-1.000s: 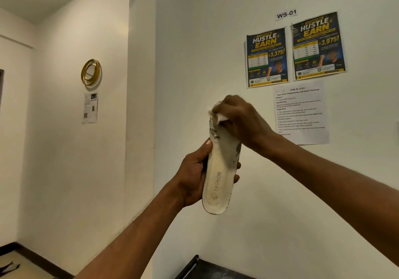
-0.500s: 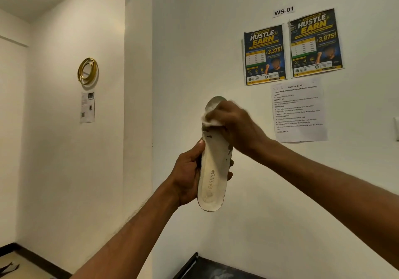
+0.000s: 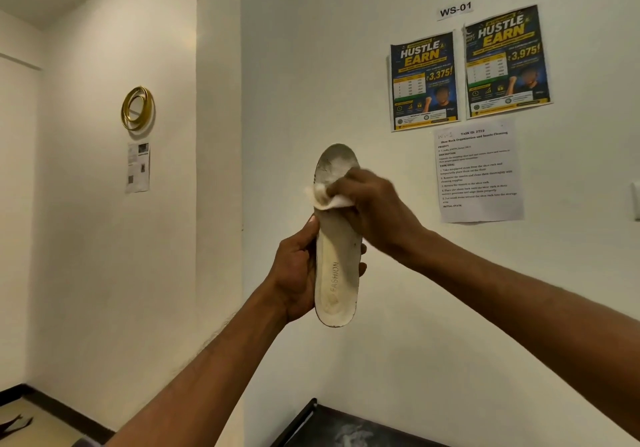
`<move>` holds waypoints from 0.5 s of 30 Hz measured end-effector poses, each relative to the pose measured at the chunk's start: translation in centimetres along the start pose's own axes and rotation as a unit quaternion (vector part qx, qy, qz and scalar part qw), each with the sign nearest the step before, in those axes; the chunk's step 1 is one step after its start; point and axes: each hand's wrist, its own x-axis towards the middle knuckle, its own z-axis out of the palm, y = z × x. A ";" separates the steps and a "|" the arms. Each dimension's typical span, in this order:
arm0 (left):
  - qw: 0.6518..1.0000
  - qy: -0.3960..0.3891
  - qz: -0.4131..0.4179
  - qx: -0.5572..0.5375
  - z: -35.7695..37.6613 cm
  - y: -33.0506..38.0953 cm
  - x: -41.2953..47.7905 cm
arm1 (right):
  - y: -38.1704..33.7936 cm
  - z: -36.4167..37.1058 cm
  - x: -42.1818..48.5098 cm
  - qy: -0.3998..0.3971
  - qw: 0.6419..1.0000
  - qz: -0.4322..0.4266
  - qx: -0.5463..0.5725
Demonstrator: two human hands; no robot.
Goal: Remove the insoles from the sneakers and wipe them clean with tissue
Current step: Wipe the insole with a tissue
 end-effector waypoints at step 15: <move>0.996 0.023 0.074 -0.031 0.1 0.5 0.5 | -1.8 0.9 -1.7 -0.041 0.999 -0.010 0.024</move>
